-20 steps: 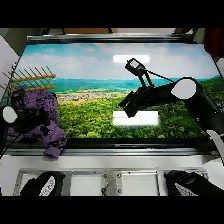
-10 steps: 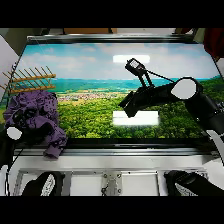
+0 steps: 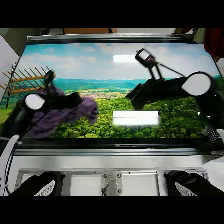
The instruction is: Fold the clothes and pants, and hang the long-sleeved shirts on hangers.
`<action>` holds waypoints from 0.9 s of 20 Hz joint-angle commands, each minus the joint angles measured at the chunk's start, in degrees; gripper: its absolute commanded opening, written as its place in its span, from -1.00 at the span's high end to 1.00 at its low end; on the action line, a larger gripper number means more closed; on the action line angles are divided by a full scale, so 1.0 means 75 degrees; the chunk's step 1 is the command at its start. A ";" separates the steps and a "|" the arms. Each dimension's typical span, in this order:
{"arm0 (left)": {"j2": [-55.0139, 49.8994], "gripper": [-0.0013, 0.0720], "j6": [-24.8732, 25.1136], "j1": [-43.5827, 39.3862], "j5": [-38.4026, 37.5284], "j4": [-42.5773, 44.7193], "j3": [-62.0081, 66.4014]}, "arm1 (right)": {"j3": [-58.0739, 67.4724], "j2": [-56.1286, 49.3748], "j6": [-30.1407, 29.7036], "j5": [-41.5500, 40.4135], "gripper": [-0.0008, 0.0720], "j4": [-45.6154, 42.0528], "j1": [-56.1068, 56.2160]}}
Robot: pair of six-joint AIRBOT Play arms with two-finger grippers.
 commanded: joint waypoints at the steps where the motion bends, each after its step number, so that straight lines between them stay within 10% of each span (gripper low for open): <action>1: -0.1370 0.92 0.0082 -0.2398 0.1081 -0.0181 0.2288 | 0.0373 0.0493 0.1507 -0.0475 0.90 -0.2229 -0.1037; 5: -0.3404 0.86 0.0108 -0.3459 0.1090 -0.0119 0.4940 | 0.0370 0.0854 0.2311 -0.0545 0.90 -0.2396 -0.2384; 7: -0.4028 -0.75 0.0099 -0.3311 0.0740 -0.0128 0.5817 | 0.0370 0.0851 0.2538 -0.0545 0.90 -0.2393 -0.2804; 11: -0.3969 -0.72 0.0178 -0.1958 -0.1241 0.0050 0.6167 | 0.0361 0.0845 0.2908 -0.0411 0.90 -0.2390 -0.3083; 18: -0.1110 -0.71 0.0137 -0.0210 -0.3383 0.4290 0.1871 | -0.0219 0.0723 0.2897 0.0111 0.90 -0.1530 -0.2769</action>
